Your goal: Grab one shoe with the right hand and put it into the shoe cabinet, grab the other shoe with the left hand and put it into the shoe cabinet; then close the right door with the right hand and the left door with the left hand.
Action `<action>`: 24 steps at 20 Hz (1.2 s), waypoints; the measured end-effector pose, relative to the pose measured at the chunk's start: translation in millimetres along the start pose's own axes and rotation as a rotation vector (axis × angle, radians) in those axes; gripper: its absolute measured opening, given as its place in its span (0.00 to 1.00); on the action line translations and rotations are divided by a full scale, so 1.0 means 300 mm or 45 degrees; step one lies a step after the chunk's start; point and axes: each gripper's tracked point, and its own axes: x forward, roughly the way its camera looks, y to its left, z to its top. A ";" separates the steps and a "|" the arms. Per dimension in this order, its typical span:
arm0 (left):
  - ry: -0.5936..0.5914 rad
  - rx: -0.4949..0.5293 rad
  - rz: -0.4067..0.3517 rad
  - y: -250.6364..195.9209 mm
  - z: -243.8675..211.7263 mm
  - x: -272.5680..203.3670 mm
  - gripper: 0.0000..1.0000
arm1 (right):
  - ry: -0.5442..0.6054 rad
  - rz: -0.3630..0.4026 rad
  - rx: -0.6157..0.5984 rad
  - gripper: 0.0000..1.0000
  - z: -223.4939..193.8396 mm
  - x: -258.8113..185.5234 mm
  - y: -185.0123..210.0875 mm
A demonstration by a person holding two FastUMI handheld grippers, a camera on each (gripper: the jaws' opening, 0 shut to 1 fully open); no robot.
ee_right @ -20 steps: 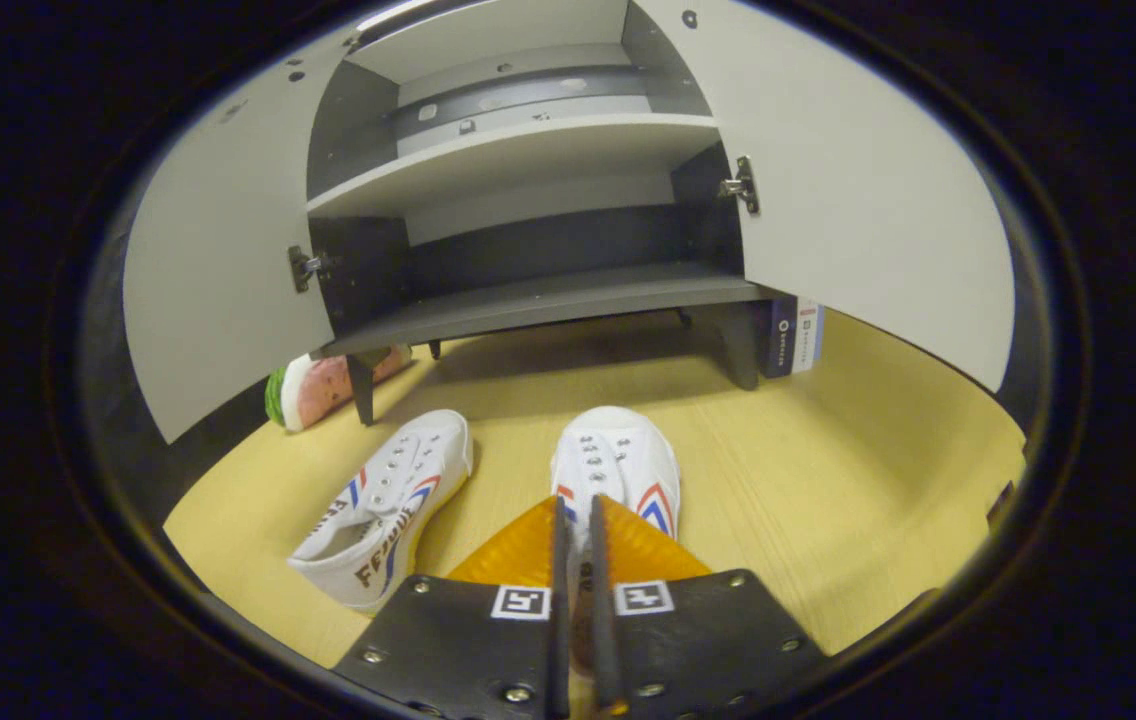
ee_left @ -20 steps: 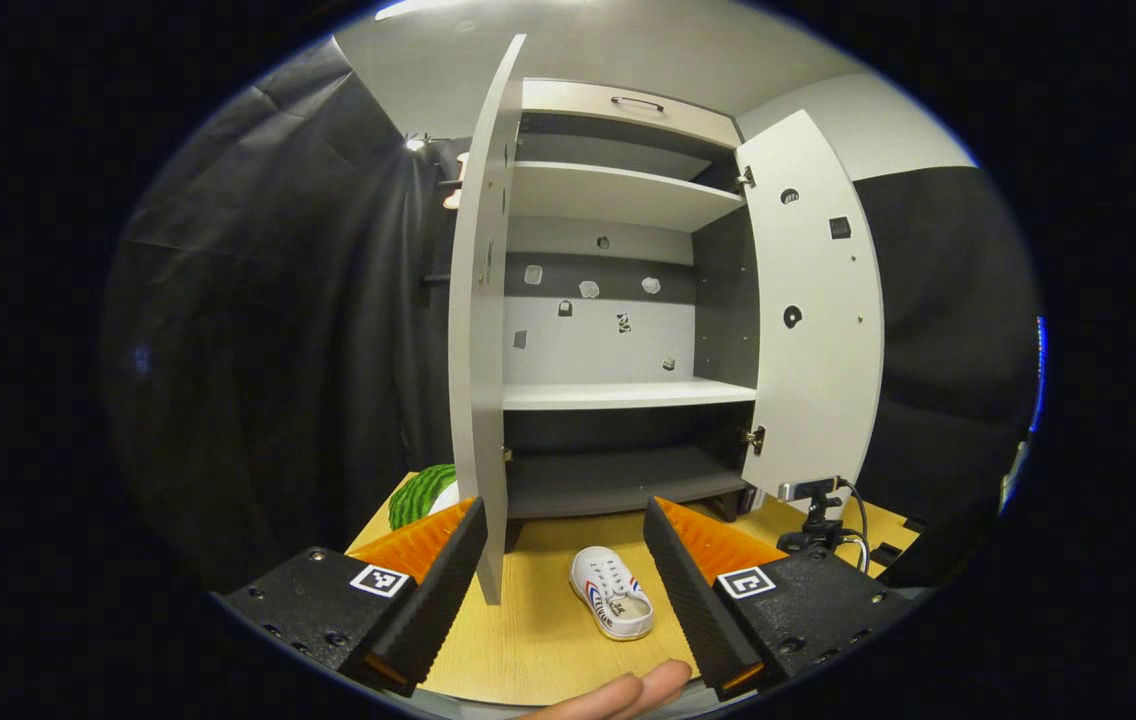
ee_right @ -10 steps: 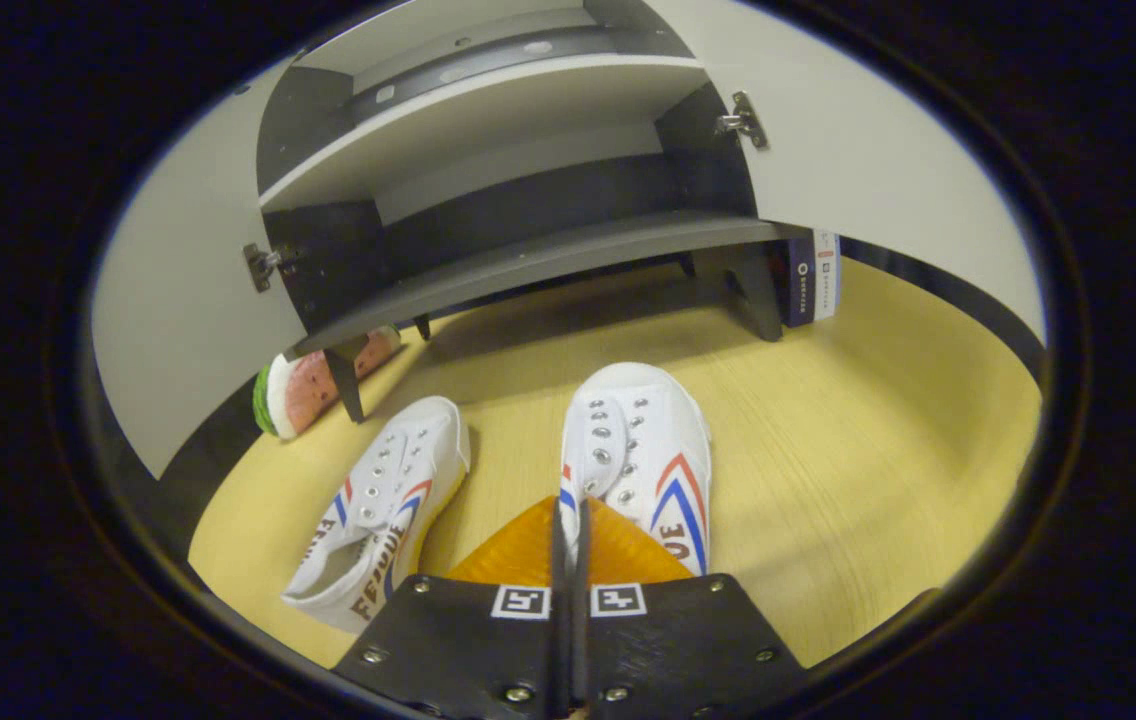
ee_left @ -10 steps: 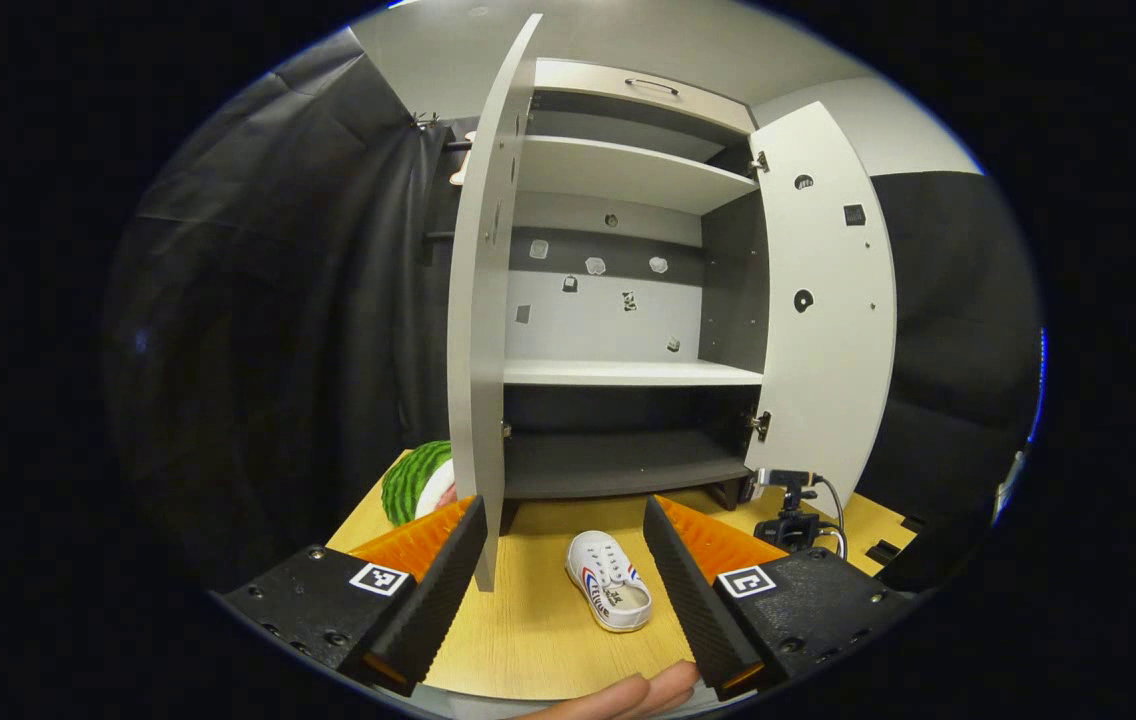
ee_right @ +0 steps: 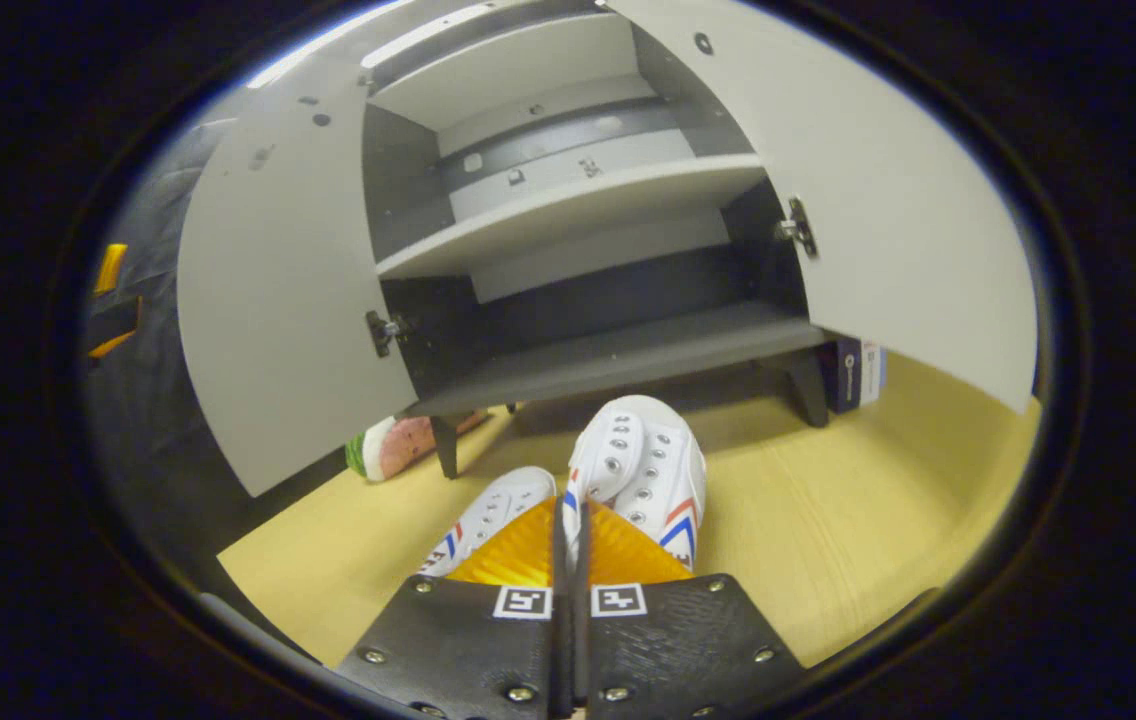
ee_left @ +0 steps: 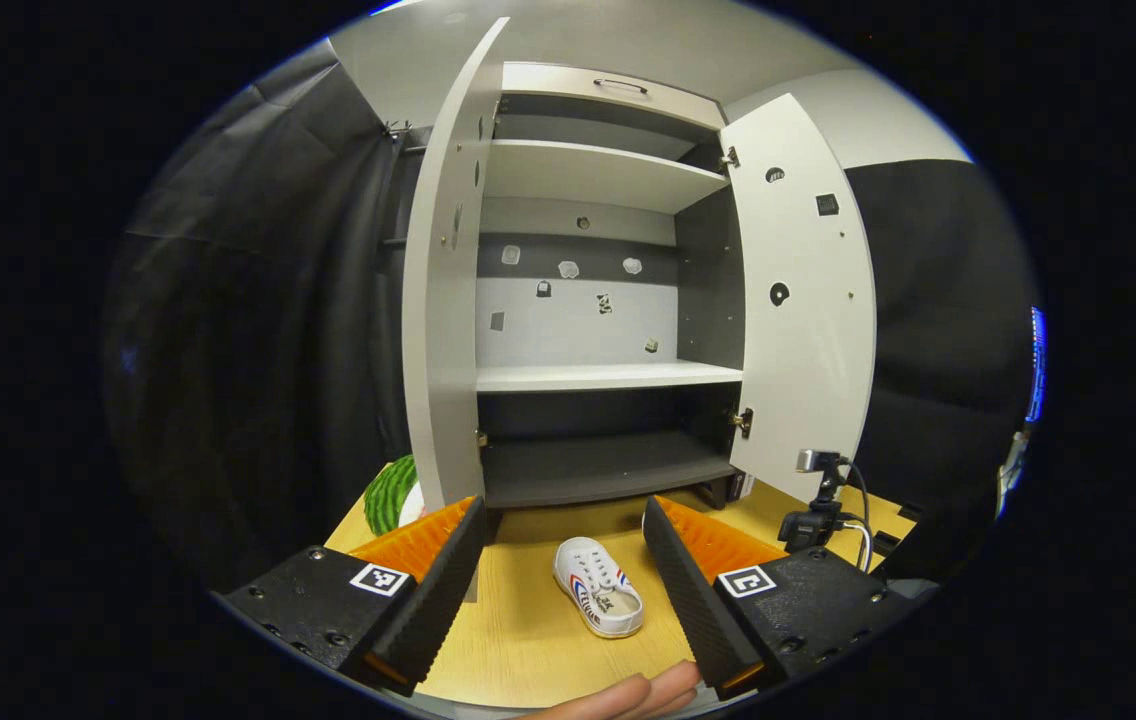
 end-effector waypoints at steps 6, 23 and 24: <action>-0.004 0.001 -0.006 -0.003 -0.003 0.086 0.96 | -0.166 0.022 -0.242 0.00 0.337 -0.098 0.078; -0.050 -0.046 -0.038 -0.012 -0.017 0.279 0.96 | -0.110 -0.151 -0.563 0.01 1.205 0.215 0.028; -0.046 -0.045 -0.041 -0.006 -0.021 0.289 0.96 | -0.088 -0.157 -0.569 0.00 1.218 0.265 0.019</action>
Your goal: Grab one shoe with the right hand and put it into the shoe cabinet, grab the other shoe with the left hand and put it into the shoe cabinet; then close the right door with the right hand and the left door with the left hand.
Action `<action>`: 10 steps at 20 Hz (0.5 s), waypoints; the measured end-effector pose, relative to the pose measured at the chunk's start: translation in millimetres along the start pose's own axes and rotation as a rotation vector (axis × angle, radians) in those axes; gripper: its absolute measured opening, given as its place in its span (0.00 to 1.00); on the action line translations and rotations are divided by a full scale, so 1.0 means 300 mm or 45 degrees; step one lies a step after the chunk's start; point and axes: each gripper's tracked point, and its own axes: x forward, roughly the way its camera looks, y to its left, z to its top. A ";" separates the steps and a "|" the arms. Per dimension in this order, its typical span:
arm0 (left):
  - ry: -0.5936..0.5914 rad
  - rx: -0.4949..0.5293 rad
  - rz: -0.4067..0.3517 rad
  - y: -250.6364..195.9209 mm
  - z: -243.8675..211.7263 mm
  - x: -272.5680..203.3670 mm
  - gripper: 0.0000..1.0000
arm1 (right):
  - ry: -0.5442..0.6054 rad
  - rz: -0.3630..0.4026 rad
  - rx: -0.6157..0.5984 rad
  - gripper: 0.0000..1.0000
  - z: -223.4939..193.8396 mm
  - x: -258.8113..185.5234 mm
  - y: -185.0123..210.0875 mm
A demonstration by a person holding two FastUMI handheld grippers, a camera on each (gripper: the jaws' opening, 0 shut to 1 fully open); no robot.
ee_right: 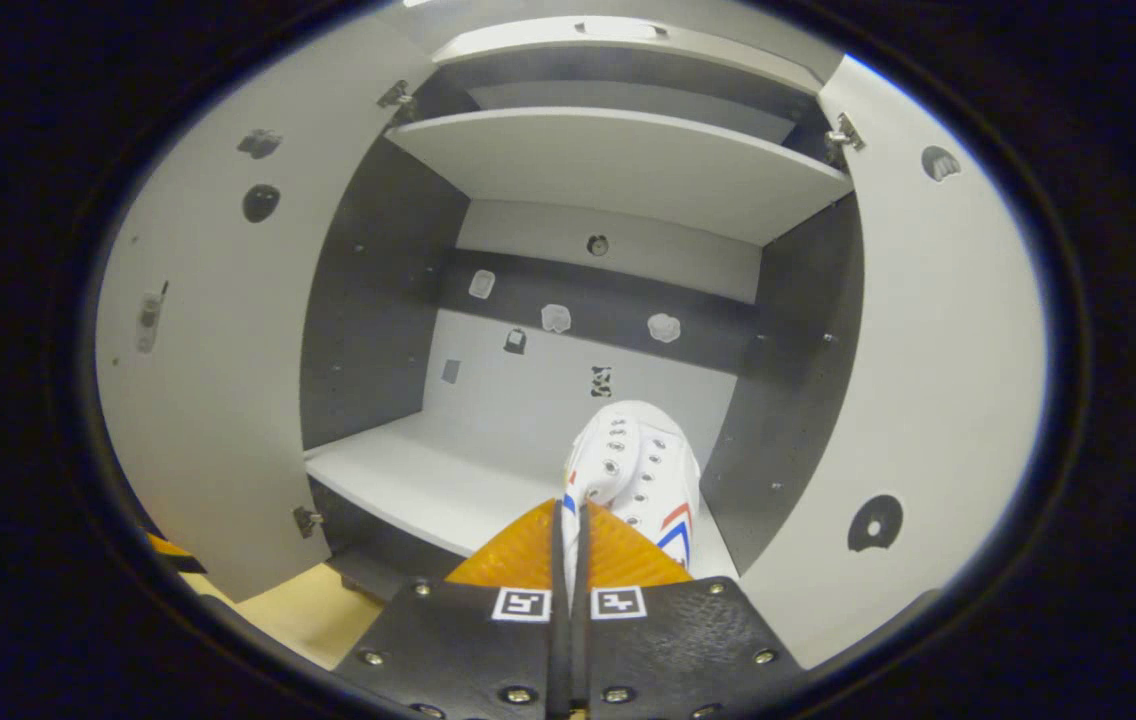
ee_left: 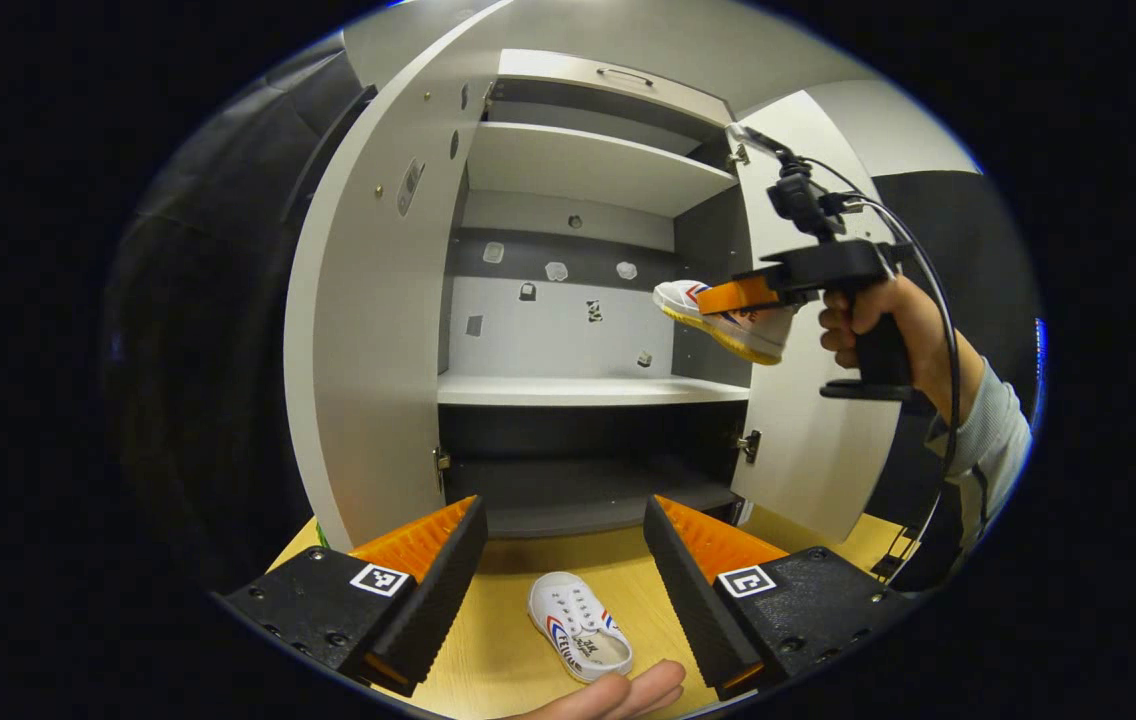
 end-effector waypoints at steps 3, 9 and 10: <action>-0.009 0.002 0.030 0.041 0.006 0.008 0.96 | 0.069 -0.012 -0.031 0.01 -0.018 0.166 -0.019; -0.028 0.002 0.050 0.075 0.015 -0.012 0.96 | 0.181 -0.098 -0.088 0.00 -0.118 0.426 -0.093; -0.027 0.005 0.061 0.085 0.014 -0.015 0.96 | 0.193 -0.098 -0.069 0.01 -0.131 0.449 -0.097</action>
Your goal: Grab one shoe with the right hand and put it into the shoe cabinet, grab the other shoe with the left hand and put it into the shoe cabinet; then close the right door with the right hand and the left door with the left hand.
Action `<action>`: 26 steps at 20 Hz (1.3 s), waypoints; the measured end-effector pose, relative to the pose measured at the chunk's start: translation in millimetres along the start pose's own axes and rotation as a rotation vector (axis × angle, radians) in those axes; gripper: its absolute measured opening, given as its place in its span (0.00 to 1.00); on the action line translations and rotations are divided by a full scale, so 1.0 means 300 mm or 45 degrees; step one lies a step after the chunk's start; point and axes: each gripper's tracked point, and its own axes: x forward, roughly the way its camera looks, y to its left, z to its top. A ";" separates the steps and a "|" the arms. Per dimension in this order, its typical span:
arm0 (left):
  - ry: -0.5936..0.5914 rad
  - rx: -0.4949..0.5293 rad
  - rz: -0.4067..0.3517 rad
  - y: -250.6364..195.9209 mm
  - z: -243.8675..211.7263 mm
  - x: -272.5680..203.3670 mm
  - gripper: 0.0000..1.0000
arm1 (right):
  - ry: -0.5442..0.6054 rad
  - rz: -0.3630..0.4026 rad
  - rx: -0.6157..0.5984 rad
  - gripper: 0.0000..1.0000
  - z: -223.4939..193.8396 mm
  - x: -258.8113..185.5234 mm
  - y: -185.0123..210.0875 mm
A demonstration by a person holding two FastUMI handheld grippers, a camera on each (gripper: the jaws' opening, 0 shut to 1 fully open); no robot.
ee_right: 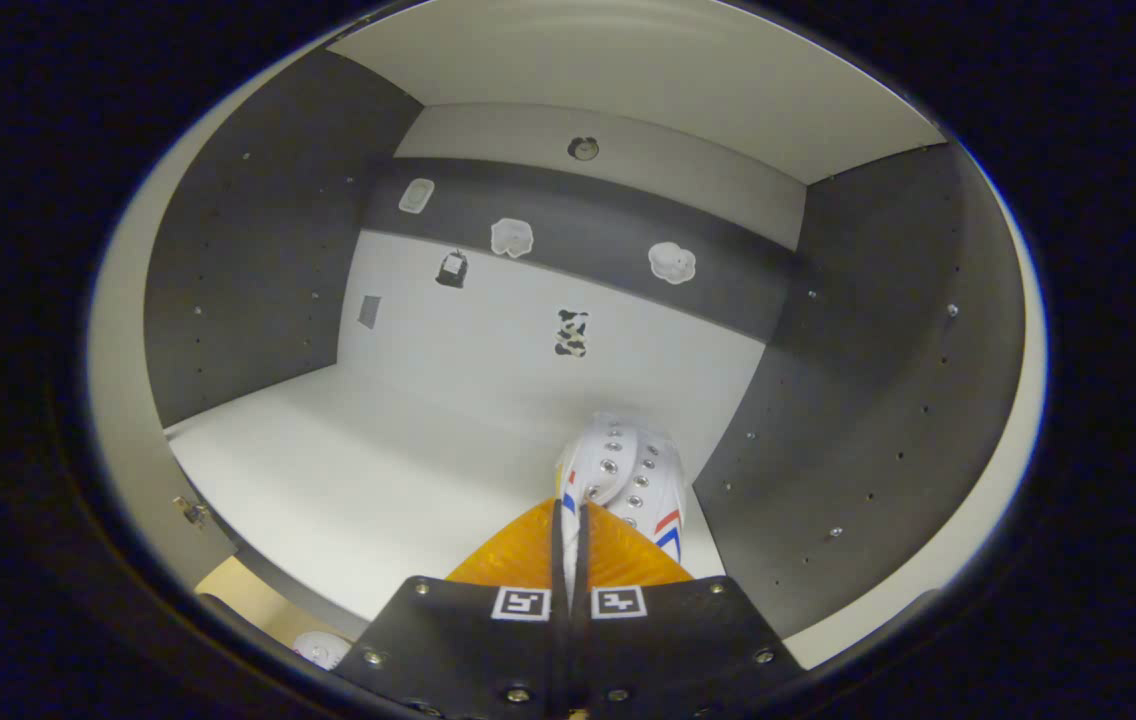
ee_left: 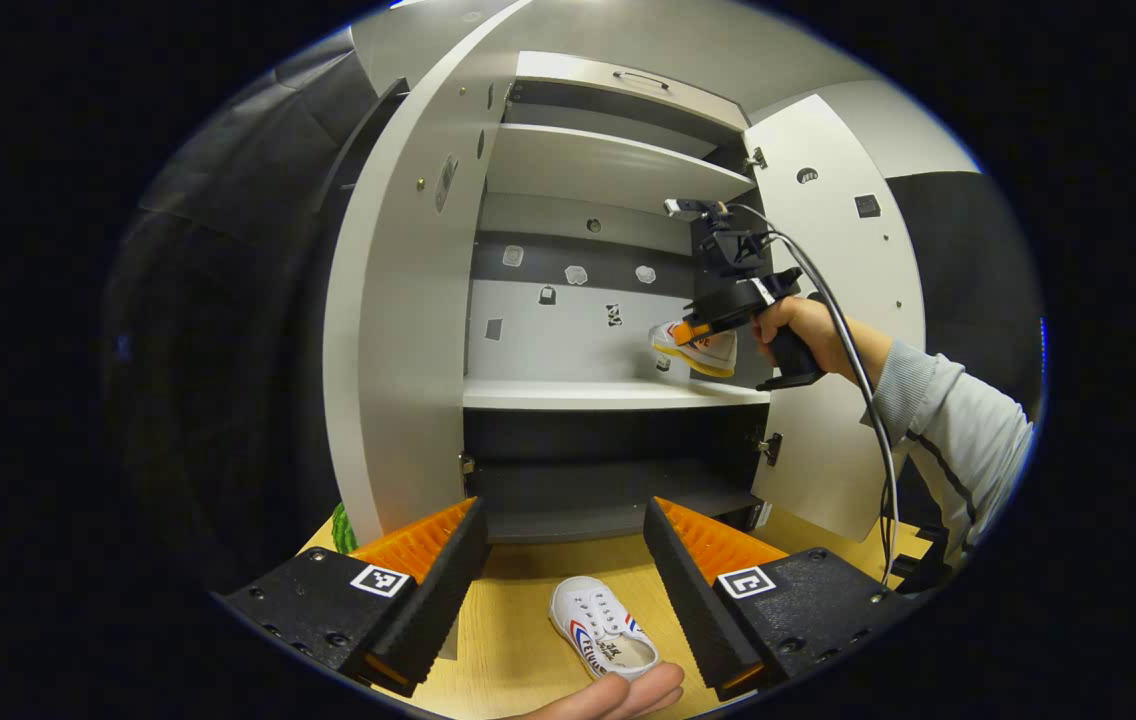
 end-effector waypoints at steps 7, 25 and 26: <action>0.045 -0.027 -0.002 -0.009 -0.040 -0.024 0.96 | -0.035 -0.056 0.059 0.48 -0.011 0.017 -0.049; 0.169 -0.068 -0.009 -0.058 -0.286 -0.096 0.97 | -0.462 -0.216 0.179 0.98 -0.040 -1.000 0.028; 0.180 -0.070 0.006 -0.048 -0.309 -0.089 0.96 | -0.466 -0.206 0.192 0.99 -0.058 -1.052 0.044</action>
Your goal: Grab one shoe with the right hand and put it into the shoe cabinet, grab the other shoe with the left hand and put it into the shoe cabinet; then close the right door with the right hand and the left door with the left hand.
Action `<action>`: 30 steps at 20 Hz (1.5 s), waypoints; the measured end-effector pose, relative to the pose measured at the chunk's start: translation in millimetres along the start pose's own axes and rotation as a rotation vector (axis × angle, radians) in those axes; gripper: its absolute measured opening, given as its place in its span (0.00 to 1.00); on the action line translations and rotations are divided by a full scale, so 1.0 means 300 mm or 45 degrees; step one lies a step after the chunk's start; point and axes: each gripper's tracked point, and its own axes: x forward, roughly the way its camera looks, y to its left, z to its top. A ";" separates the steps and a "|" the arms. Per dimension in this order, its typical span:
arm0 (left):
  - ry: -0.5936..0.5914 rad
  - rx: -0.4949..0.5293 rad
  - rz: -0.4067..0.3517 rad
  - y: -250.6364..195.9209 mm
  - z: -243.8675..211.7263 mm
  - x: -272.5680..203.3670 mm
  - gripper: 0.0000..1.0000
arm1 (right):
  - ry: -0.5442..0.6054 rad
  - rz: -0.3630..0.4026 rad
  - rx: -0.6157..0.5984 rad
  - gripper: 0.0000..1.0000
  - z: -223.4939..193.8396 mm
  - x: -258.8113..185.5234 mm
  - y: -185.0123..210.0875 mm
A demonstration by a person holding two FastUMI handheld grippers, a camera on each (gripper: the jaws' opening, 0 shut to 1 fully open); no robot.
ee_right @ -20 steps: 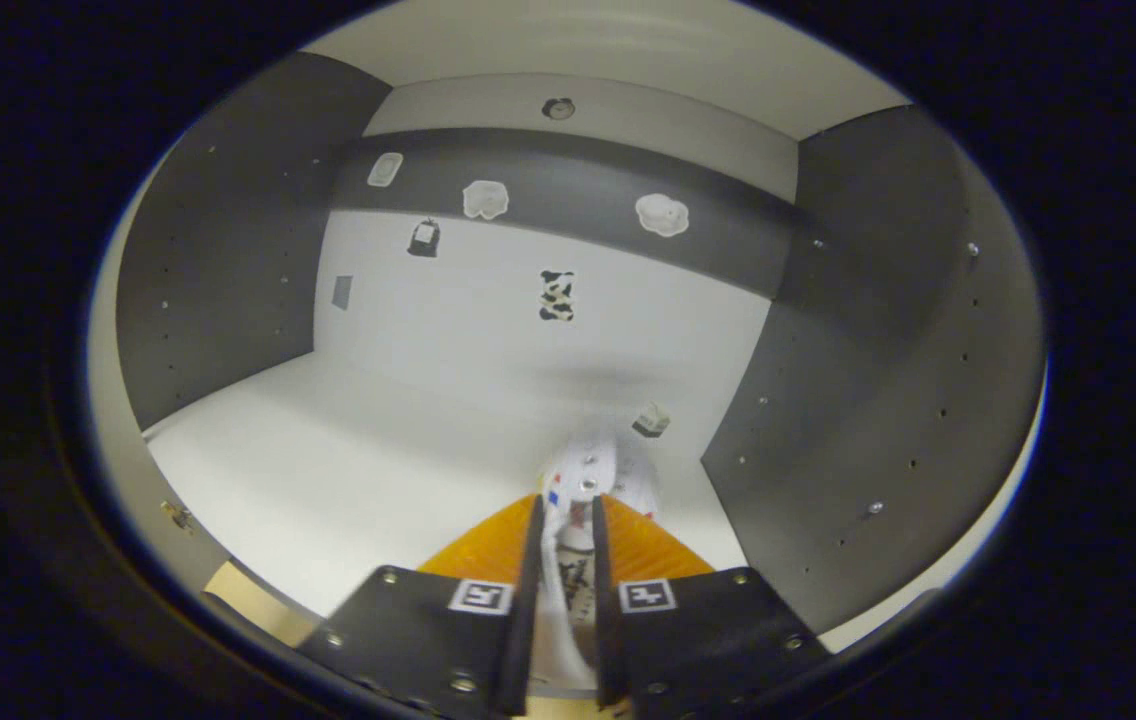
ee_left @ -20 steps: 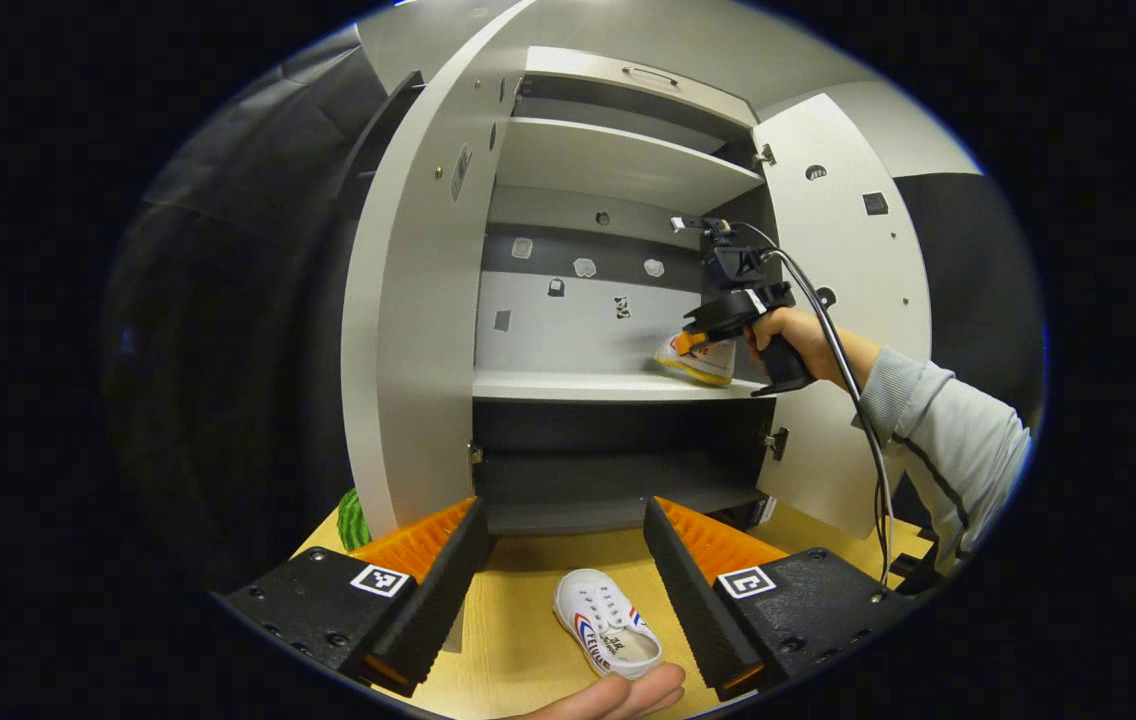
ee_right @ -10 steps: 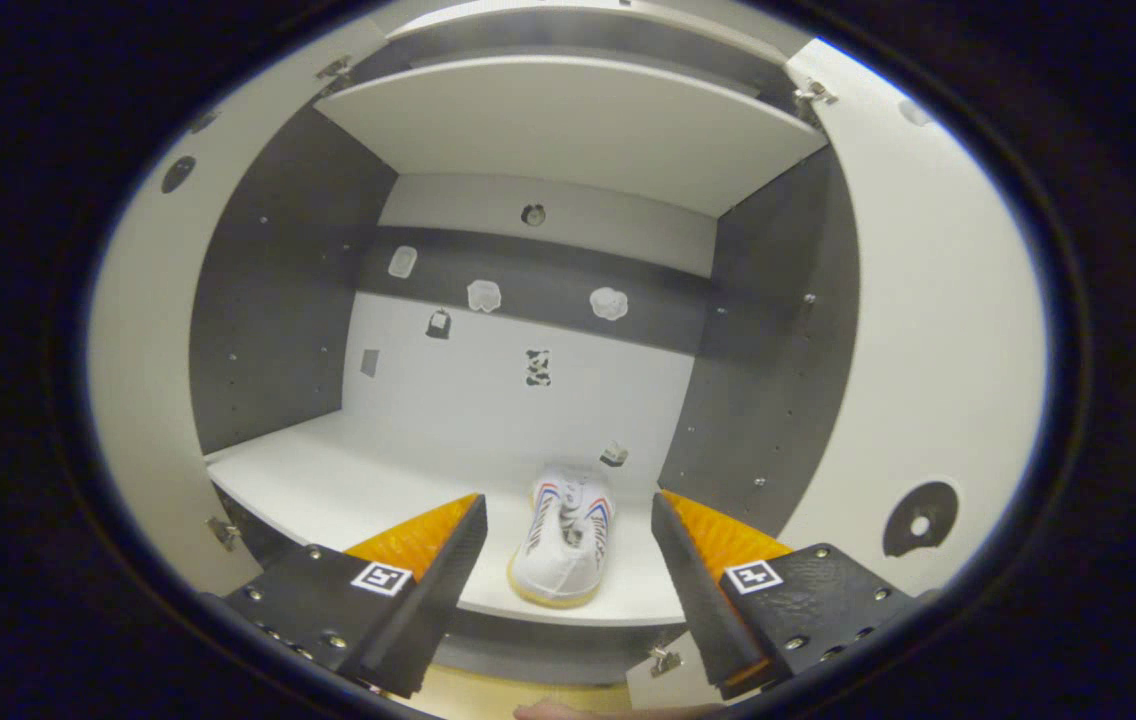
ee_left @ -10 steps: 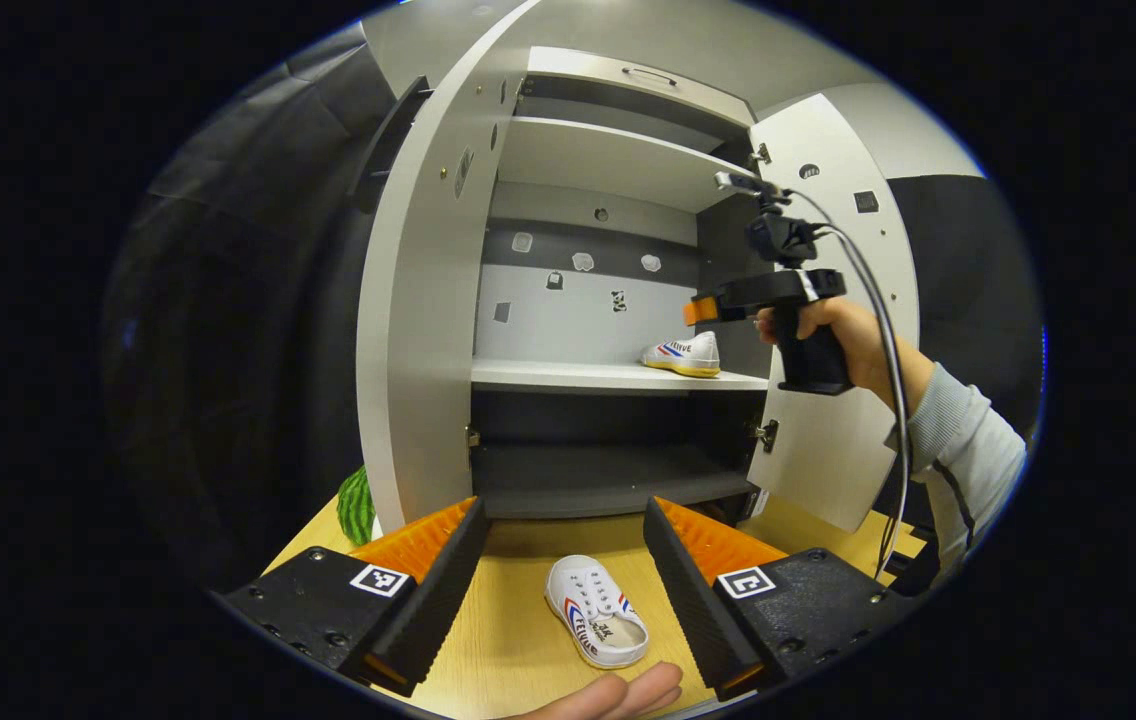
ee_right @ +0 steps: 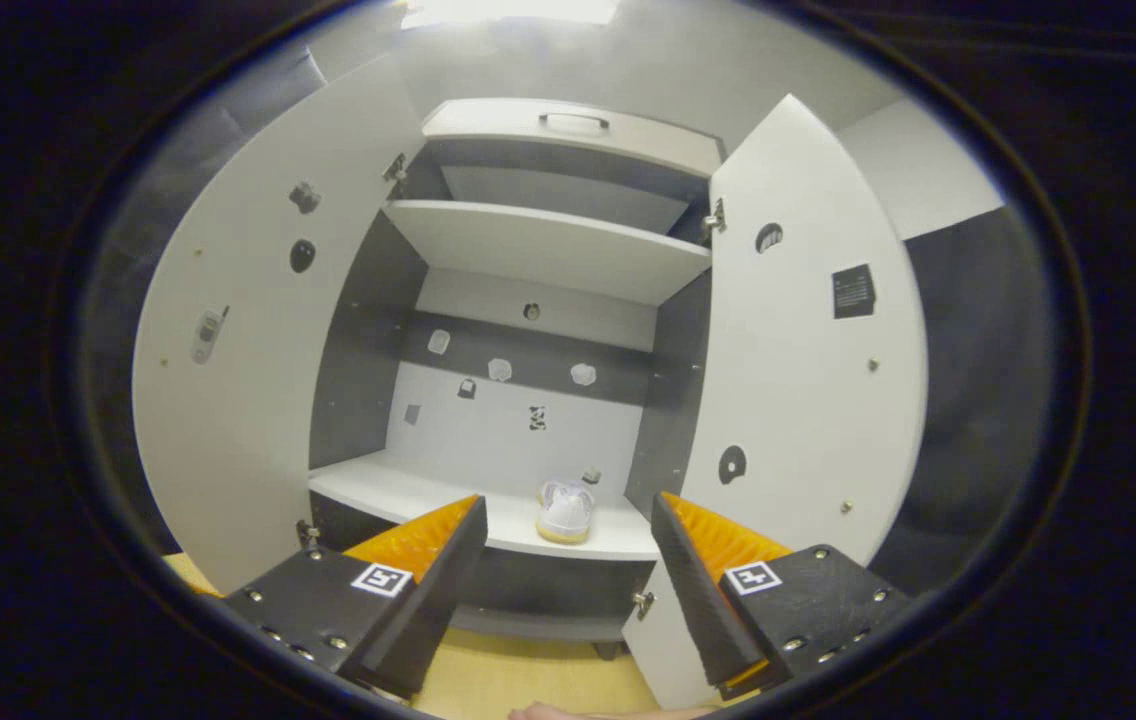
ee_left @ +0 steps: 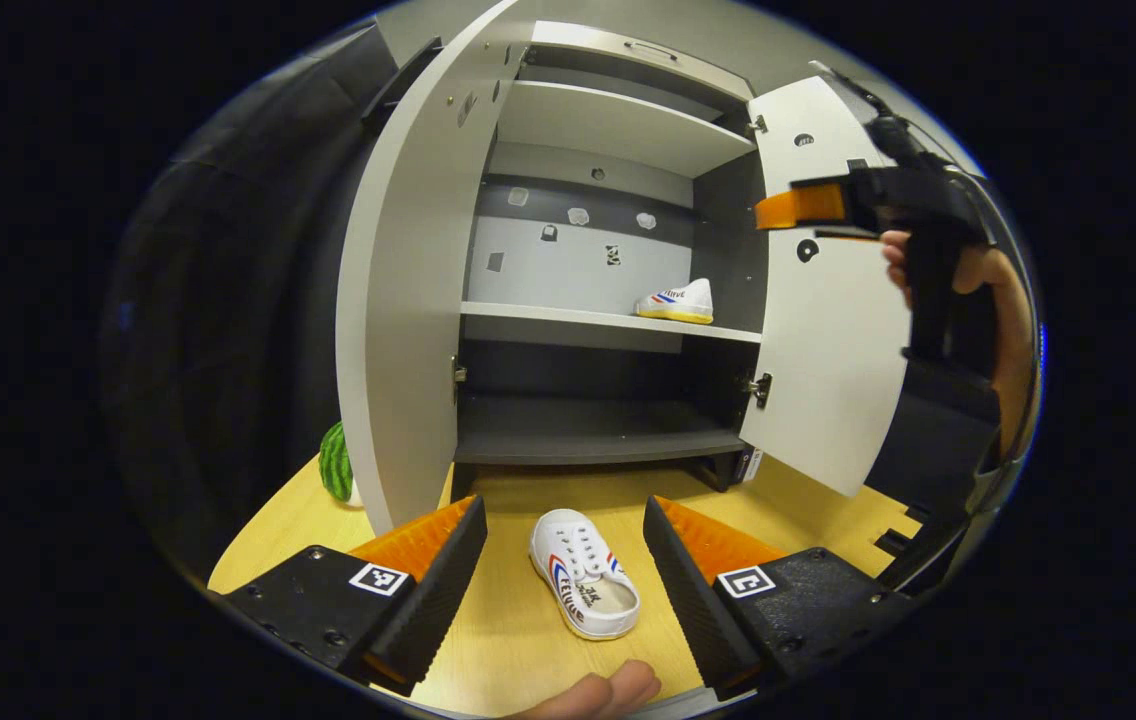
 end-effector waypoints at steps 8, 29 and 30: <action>0.190 0.023 0.008 0.004 -0.233 0.142 0.96 | -0.068 0.003 0.070 0.99 -0.138 -0.296 -0.029; 0.541 -0.139 -0.001 0.019 -0.599 0.441 0.39 | 0.012 -0.063 0.078 0.99 -0.461 -0.376 -0.147; 0.551 -0.143 0.007 0.019 -0.596 0.429 0.30 | 0.020 -0.059 0.078 0.98 -0.471 -0.397 -0.149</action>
